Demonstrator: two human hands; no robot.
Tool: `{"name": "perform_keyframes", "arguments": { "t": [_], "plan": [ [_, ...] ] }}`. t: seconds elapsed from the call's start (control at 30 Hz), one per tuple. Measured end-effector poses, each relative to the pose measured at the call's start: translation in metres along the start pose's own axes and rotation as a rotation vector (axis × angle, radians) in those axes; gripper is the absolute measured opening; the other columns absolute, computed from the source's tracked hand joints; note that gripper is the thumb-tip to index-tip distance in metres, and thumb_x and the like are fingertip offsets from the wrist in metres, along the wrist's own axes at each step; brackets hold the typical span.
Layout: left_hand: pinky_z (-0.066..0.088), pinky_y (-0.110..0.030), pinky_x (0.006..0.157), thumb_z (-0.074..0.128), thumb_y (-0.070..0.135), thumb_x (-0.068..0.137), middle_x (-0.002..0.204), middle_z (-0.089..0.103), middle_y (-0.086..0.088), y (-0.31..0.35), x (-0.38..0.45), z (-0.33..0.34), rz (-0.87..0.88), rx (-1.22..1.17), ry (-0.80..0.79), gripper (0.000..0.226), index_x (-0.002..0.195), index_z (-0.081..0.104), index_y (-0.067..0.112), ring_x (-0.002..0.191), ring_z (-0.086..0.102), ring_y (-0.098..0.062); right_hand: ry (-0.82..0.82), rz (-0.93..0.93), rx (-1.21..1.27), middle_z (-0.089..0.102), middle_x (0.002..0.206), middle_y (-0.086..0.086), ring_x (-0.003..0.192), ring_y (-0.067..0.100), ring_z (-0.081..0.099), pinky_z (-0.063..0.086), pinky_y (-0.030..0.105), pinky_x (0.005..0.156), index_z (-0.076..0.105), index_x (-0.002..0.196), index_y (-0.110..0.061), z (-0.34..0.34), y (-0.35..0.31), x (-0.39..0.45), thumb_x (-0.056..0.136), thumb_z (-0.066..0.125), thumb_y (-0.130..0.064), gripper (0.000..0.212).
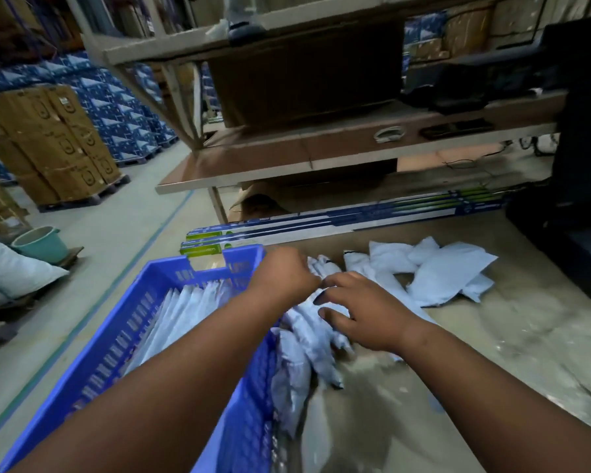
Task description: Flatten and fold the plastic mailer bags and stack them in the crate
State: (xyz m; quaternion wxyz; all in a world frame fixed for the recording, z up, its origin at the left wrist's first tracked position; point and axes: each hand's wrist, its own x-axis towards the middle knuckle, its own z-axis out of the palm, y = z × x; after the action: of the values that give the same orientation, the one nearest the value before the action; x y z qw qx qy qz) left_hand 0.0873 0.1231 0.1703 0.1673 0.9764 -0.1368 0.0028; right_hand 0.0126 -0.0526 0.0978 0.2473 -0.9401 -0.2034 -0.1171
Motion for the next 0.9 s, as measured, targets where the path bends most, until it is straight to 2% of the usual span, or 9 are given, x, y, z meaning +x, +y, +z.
{"name": "perform_keyframes", "arguments": {
  "t": [0.07, 0.23, 0.4, 0.53, 0.63, 0.73, 0.8, 0.83, 0.9],
  "plan": [
    [0.057, -0.034, 0.063, 0.072, 0.04, 0.073, 0.068, 0.068, -0.002, 0.033, -0.001, 0.015, 0.03, 0.007, -0.019, 0.026, 0.072, 0.071, 0.015, 0.072, 0.067, -0.023, -0.005, 0.027, -0.016, 0.058, 0.132, -0.013, 0.123, 0.015, 0.051, 0.046, 0.04, 0.103, 0.071, 0.125, -0.037, -0.018, 0.02, -0.019, 0.1, 0.048, -0.054, 0.038],
    [0.058, -0.034, 0.068, 0.075, 0.039, 0.07, 0.076, 0.07, -0.002, 0.108, 0.002, 0.052, 0.091, 0.031, -0.08, 0.024, 0.073, 0.072, 0.015, 0.077, 0.067, -0.024, -0.022, 0.111, -0.053, 0.061, 0.123, -0.013, 0.116, 0.015, 0.055, 0.049, 0.041, 0.098, 0.072, 0.121, -0.035, -0.053, 0.074, -0.066, 0.1, 0.054, -0.049, 0.031],
    [0.063, -0.036, 0.074, 0.073, 0.039, 0.082, 0.076, 0.073, -0.002, 0.158, 0.008, 0.098, 0.082, -0.069, -0.14, 0.025, 0.076, 0.072, 0.015, 0.076, 0.071, -0.021, -0.066, 0.244, -0.163, 0.061, 0.127, -0.013, 0.116, 0.017, 0.056, 0.051, 0.04, 0.095, 0.07, 0.126, -0.036, -0.067, 0.137, -0.105, 0.098, 0.052, -0.048, 0.036],
    [0.066, -0.039, 0.078, 0.073, 0.041, 0.083, 0.082, 0.075, -0.002, 0.181, 0.015, 0.124, 0.043, -0.069, -0.202, 0.021, 0.077, 0.07, 0.021, 0.08, 0.074, -0.023, -0.112, 0.328, -0.387, 0.061, 0.129, -0.003, 0.116, 0.027, 0.058, 0.051, 0.043, 0.09, 0.068, 0.131, -0.032, -0.061, 0.204, -0.121, 0.09, 0.057, -0.028, 0.043],
    [0.066, -0.039, 0.08, 0.073, 0.037, 0.086, 0.086, 0.076, -0.003, 0.189, 0.02, 0.135, 0.028, -0.028, -0.229, 0.017, 0.078, 0.064, 0.025, 0.085, 0.074, -0.024, -0.136, 0.384, -0.499, 0.063, 0.131, 0.009, 0.115, 0.036, 0.061, 0.052, 0.048, 0.089, 0.07, 0.124, -0.026, -0.048, 0.253, -0.122, 0.078, 0.065, -0.017, 0.047],
    [0.063, -0.035, 0.081, 0.071, 0.034, 0.091, 0.092, 0.076, -0.004, 0.19, 0.025, 0.144, 0.027, 0.017, -0.241, 0.018, 0.081, 0.059, 0.027, 0.091, 0.074, -0.024, -0.179, 0.396, -0.571, 0.053, 0.145, 0.011, 0.134, 0.034, 0.051, 0.042, 0.052, 0.103, 0.06, 0.136, -0.028, -0.043, 0.287, -0.115, 0.078, 0.068, -0.016, 0.059],
    [0.063, -0.035, 0.082, 0.07, 0.038, 0.091, 0.094, 0.075, -0.002, 0.188, 0.03, 0.148, 0.008, 0.047, -0.249, 0.017, 0.086, 0.063, 0.023, 0.093, 0.074, -0.023, -0.195, 0.389, -0.605, 0.041, 0.16, 0.011, 0.149, 0.033, 0.037, 0.03, 0.059, 0.114, 0.05, 0.148, -0.031, -0.041, 0.301, -0.107, 0.083, 0.065, -0.017, 0.068],
    [0.064, -0.036, 0.082, 0.07, 0.04, 0.09, 0.092, 0.075, -0.001, 0.186, 0.032, 0.151, -0.004, 0.061, -0.251, 0.02, 0.088, 0.066, 0.02, 0.091, 0.074, -0.022, -0.201, 0.393, -0.624, 0.037, 0.164, 0.011, 0.153, 0.032, 0.032, 0.024, 0.063, 0.117, 0.048, 0.15, -0.031, -0.04, 0.307, -0.103, 0.085, 0.066, -0.017, 0.069],
    [0.065, -0.039, 0.081, 0.07, 0.041, 0.088, 0.087, 0.074, 0.001, 0.184, 0.035, 0.156, -0.029, 0.055, -0.244, 0.022, 0.086, 0.069, 0.019, 0.085, 0.073, -0.02, -0.204, 0.405, -0.657, 0.042, 0.161, 0.012, 0.153, 0.033, 0.033, 0.018, 0.069, 0.117, 0.054, 0.147, -0.029, -0.038, 0.32, -0.092, 0.083, 0.071, -0.016, 0.067]
  ]
}}
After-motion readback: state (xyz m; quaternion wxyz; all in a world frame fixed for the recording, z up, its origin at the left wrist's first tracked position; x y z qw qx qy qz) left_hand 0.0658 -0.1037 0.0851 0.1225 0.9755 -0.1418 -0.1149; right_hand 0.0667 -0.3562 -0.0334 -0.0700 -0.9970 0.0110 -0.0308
